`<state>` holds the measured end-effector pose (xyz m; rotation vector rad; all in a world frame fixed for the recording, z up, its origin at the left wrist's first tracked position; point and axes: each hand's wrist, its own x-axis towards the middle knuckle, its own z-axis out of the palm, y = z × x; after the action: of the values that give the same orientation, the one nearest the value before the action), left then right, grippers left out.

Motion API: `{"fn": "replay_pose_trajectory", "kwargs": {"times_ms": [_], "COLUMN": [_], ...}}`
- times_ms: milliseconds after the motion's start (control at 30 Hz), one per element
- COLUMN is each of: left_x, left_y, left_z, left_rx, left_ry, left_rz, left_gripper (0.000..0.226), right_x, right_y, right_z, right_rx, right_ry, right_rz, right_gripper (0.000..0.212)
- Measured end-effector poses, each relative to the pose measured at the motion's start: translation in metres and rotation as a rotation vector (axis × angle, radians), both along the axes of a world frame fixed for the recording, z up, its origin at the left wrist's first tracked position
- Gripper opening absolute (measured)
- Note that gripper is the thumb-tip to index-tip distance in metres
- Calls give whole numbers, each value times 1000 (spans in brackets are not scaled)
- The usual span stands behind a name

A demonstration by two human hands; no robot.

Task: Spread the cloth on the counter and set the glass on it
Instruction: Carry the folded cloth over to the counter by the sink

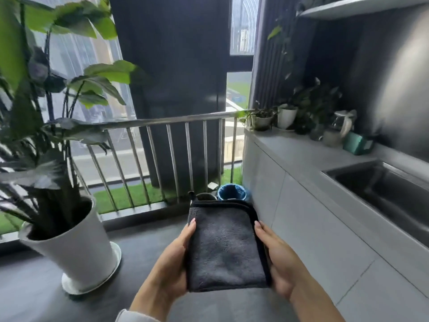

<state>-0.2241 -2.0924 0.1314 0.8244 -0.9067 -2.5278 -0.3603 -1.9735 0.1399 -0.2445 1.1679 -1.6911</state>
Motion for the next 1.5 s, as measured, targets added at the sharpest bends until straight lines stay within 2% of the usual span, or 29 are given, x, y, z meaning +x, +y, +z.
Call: {"fn": "replay_pose_trajectory", "kwargs": {"times_ms": [367, 633, 733, 833, 1033, 1167, 1300, 1500], "left_x": [-192, -353, -414, -475, -605, -687, -760, -836], "left_y": [-228, -365, -385, -393, -399, -400, -393, -369], "left_z": [-22, 6, 9, 7, -21, -38, -50, -72], "left_rx": [-40, -143, -168, -208, -316, -386, -534, -571], "left_ry": [-37, -13, 1, -9, 9, -60, -106, -159], "left_rz": [-152, -391, -480, -562, -691, -761, -833, -979], "left_gripper": [43, 42, 42, 30, 24, 28, 30, 40], "right_x": [-167, -292, -337, -384, -488, -552, -608, -663], "right_y": [-206, -318, -332, -339, -344, -346, -340, -324], "right_z": [-26, -6, -8, -17, -45, -61, -80, -108], "right_rx": [36, -18, -21, 2, 48, 110, 218, 407], "right_ry": [18, 15, 13, 23, 29, 2, -7, 22], "right_rz": [-206, -444, -544, -650, -808, -875, -983, -1145], "right_gripper": [22, 17, 21, 22, 23, 25, 28, 38]}}
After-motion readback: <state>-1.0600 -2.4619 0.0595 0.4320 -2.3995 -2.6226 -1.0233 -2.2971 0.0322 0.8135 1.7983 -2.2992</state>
